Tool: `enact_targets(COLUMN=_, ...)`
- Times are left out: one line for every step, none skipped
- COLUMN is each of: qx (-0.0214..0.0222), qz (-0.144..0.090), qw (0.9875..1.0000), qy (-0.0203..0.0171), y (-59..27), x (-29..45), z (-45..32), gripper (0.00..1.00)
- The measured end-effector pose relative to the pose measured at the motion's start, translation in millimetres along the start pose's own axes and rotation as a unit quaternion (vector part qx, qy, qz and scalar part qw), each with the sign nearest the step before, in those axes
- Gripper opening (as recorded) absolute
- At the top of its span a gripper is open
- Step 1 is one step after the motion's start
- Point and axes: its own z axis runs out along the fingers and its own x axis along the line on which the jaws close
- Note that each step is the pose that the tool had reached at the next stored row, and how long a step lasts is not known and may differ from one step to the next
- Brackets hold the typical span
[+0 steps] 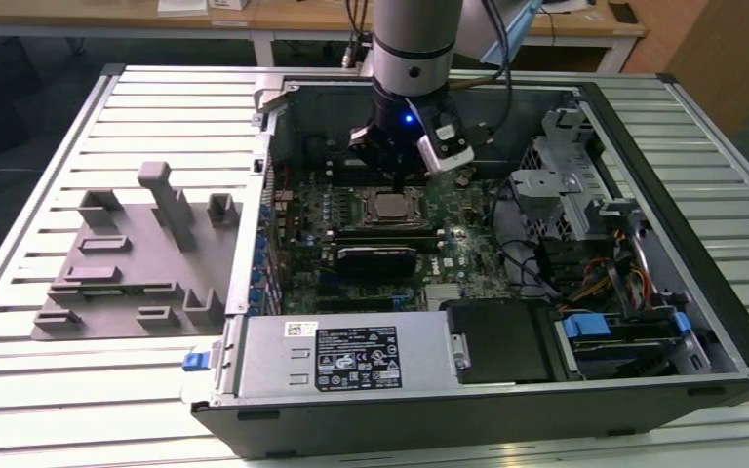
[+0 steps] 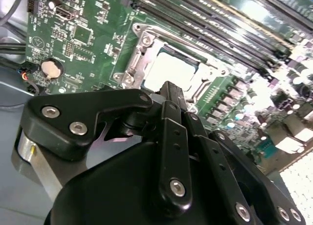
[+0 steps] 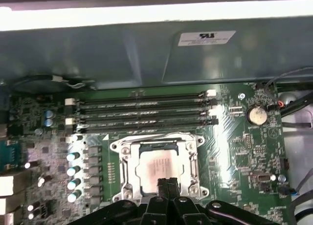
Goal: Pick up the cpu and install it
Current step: 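Install the second cpu locking lever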
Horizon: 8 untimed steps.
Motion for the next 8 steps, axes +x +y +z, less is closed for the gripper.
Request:
enact_targets(qx=0.0007, qz=0.000, qw=1.0000, qy=-0.0001, y=1.1, x=-0.4, z=0.5, gripper=0.11)
enact_targets(qx=0.0008, qz=0.000, qw=1.0000, qy=-0.0001, y=1.6, x=-0.4, z=0.7, gripper=0.11)
enact_targets(qx=0.0008, qz=0.000, qw=1.0000, qy=-0.0001, y=1.7, x=-0.5, z=0.7, gripper=0.11)
enact_targets(qx=0.0009, qz=0.000, qw=1.0000, qy=-0.0001, y=1.7, x=-0.5, z=0.7, gripper=0.11)
enact_targets(qx=0.0009, qz=0.000, qw=1.0000, qy=-0.0001, y=1.9, x=-0.4, z=0.7, gripper=0.11)
enact_targets(qx=0.0009, qz=0.000, qw=1.0000, qy=-0.0001, y=2.0, x=-0.4, z=0.8, gripper=0.11)
enact_targets(qx=0.0009, qz=0.000, qw=1.0000, qy=-0.0001, y=2.1, x=-0.4, z=0.8, gripper=0.11)
enact_targets(qx=0.0009, qz=0.000, qw=1.0000, qy=-0.0001, y=2.1, x=-0.4, z=0.8, gripper=0.11)
